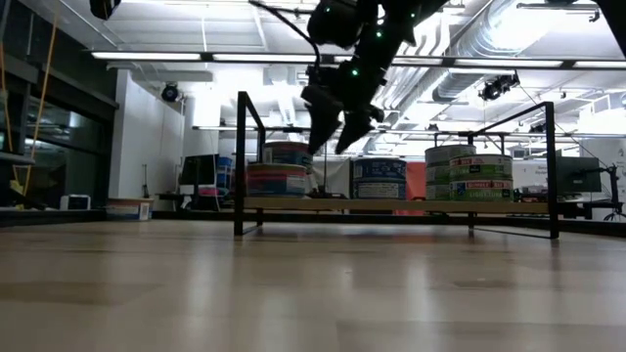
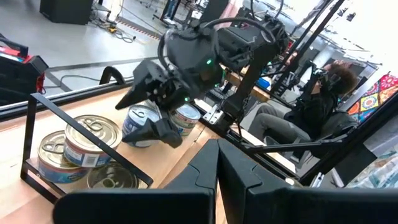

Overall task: Stack canned seafood by type on shelf
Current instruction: Stack the blue-pink tuna can on top of the other blue-pink tuna can on the shelf

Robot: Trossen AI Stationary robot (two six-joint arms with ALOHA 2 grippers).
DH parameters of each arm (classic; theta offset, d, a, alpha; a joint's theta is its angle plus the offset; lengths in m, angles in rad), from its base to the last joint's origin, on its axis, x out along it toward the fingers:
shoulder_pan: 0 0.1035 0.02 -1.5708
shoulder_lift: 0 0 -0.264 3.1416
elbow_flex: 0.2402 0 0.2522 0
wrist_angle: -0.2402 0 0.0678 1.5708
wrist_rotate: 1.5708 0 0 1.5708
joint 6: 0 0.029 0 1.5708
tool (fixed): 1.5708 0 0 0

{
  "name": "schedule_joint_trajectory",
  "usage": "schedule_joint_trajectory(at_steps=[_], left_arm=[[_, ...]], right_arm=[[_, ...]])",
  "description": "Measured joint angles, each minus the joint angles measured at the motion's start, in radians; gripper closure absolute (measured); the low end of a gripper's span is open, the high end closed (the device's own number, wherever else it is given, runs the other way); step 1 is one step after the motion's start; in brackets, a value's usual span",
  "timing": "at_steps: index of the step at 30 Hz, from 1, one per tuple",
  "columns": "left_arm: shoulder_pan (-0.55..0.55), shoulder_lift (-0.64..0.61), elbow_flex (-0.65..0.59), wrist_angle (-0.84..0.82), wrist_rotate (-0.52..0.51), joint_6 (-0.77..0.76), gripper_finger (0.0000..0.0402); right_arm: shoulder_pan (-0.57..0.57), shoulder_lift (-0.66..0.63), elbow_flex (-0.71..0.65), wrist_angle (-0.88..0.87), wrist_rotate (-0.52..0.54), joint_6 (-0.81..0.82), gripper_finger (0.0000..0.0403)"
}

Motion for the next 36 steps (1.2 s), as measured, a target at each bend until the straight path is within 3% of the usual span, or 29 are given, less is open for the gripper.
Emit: schedule_joint_trajectory(at_steps=[10,20,24,28,36], left_arm=[[0.0,0.0,0.0,-0.002,0.0,0.003,0.0401],[0.0,0.0,0.0,-0.005,0.0,0.002,0.0401],[-0.002,0.0,0.0,-0.005,0.0,-0.041,0.0401],[-0.002,0.012,0.0,-0.008,0.014,-0.048,0.0401],[-0.002,0.032,0.0,-0.036,0.146,-0.035,0.0401]], right_arm=[[-0.008,0.0,0.0,0.144,0.077,0.002,0.0034],[-0.015,0.024,0.0,0.14,0.036,-0.035,0.0034],[-0.013,-0.019,0.002,0.0,-0.081,-0.089,0.0034],[-0.007,-0.084,0.004,-0.204,-0.248,-0.041,0.0034],[0.133,-0.166,-0.006,-0.601,-0.276,0.2,0.0034]])
